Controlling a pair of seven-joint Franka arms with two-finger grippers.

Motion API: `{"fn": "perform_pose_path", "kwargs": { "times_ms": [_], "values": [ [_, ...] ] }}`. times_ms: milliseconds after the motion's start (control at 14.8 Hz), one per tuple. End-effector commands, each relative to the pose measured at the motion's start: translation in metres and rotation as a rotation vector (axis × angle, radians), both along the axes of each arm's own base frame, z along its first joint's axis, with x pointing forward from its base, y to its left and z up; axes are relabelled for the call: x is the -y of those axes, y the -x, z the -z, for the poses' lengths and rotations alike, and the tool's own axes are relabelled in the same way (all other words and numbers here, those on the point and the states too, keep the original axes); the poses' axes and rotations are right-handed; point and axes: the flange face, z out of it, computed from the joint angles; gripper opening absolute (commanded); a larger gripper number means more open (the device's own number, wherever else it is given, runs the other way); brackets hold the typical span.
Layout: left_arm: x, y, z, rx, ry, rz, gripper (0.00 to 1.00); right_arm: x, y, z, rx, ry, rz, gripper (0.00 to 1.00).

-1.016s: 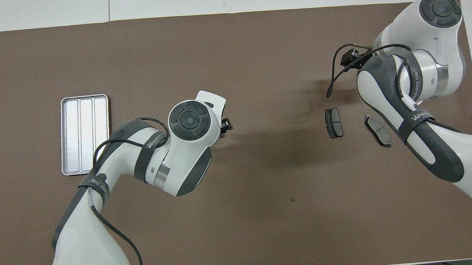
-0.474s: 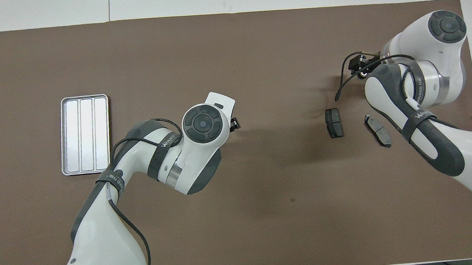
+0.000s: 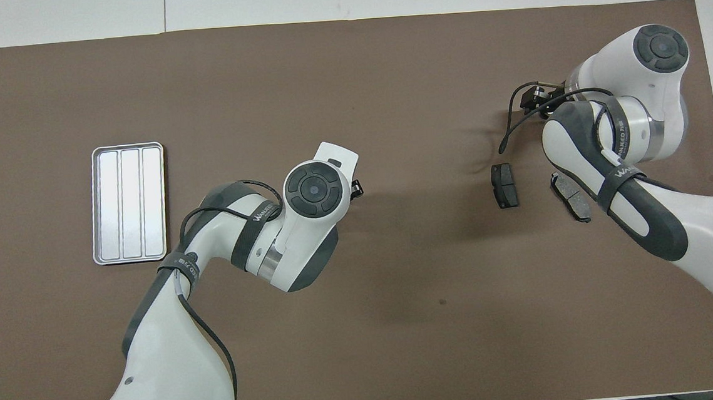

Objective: Pick bearing gear from pile to tray

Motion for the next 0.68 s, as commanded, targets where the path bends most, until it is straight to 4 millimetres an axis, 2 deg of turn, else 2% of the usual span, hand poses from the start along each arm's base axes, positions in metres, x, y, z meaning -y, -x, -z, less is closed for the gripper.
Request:
{"fn": "perform_pose_path", "kwargs": {
  "times_ms": [0, 407, 474, 542, 610],
  "values": [
    [0.0124, -0.0035, 0.0138, 0.024, -0.036, -0.008, 0.84, 0.0022, -0.0003, 0.0024, 0.017, -0.004, -0.015, 0.64],
    [0.0110, -0.0014, 0.0059, 0.003, -0.064, -0.005, 0.83, 0.0014, 0.0001, 0.0026, 0.009, -0.005, -0.017, 0.00],
    [0.0102, -0.0019, 0.0050, 0.003, -0.064, -0.006, 0.77, 0.0014, 0.0007, 0.0034, 0.006, -0.005, -0.017, 0.00],
    [0.0091, -0.0021, 0.0053, 0.000, -0.067, -0.008, 0.64, 0.0014, 0.0004, 0.0029, 0.006, -0.004, -0.017, 0.00],
    [0.0091, -0.0021, 0.0045, 0.000, -0.067, -0.008, 0.44, 0.0004, 0.0007, 0.0031, 0.003, -0.003, -0.021, 0.00]
  ]
}}
